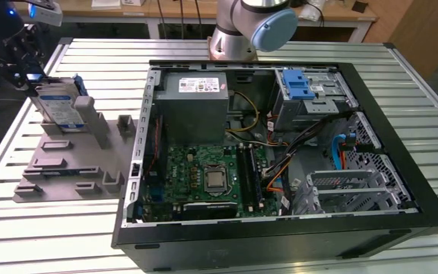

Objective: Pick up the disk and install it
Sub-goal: 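Pick up the disk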

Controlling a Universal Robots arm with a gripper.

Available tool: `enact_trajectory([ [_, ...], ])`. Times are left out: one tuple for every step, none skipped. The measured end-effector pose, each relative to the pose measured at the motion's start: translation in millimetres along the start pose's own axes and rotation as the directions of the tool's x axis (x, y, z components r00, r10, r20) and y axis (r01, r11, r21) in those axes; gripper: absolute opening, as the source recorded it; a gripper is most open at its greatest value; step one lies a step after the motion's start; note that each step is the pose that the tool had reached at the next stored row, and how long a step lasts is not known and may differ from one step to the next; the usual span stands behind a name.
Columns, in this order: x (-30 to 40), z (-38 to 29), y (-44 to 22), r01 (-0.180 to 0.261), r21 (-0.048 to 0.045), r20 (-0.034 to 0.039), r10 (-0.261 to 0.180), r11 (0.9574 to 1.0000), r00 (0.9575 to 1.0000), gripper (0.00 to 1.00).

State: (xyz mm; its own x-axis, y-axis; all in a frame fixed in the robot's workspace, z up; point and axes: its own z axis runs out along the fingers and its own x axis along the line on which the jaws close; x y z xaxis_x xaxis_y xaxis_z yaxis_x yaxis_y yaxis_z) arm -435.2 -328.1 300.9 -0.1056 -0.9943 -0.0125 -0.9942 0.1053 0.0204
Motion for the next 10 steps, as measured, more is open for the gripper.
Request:
enact_trajectory([
  [0.0,0.6,0.0,0.0,0.0002,0.0001,0.0,1.0,1.0,0.51],
  [0.0,1.2,0.0,0.0,0.0002,0.0001,0.0,1.0,1.0,0.51],
  [-0.1,1.9,0.0,0.0,0.0001,0.0001,0.0,1.0,1.0,0.51],
  [-0.1,2.5,0.0,0.0,0.0001,0.0,0.0,1.0,1.0,0.51],
  [-0.1,3.2,0.0,0.0,0.0,0.0,0.0,1.0,1.0,0.51],
  [-0.1,3.9,-0.1,0.0,0.0001,0.0001,0.0,1.0,1.0,0.51],
  [-0.1,4.4,-0.1,0.0,0.0001,0.0,0.0,1.0,1.0,0.51],
  [-0.1,4.9,-0.1,0.0,0.0001,0.0,0.0,1.0,1.0,0.51],
  [-0.1,5.6,-0.1,0.0,0.0001,0.0001,0.0,1.0,1.0,0.51],
  [-0.1,6.3,-0.1,0.0,0.0001,0.0001,0.0,1.0,1.0,0.51],
])
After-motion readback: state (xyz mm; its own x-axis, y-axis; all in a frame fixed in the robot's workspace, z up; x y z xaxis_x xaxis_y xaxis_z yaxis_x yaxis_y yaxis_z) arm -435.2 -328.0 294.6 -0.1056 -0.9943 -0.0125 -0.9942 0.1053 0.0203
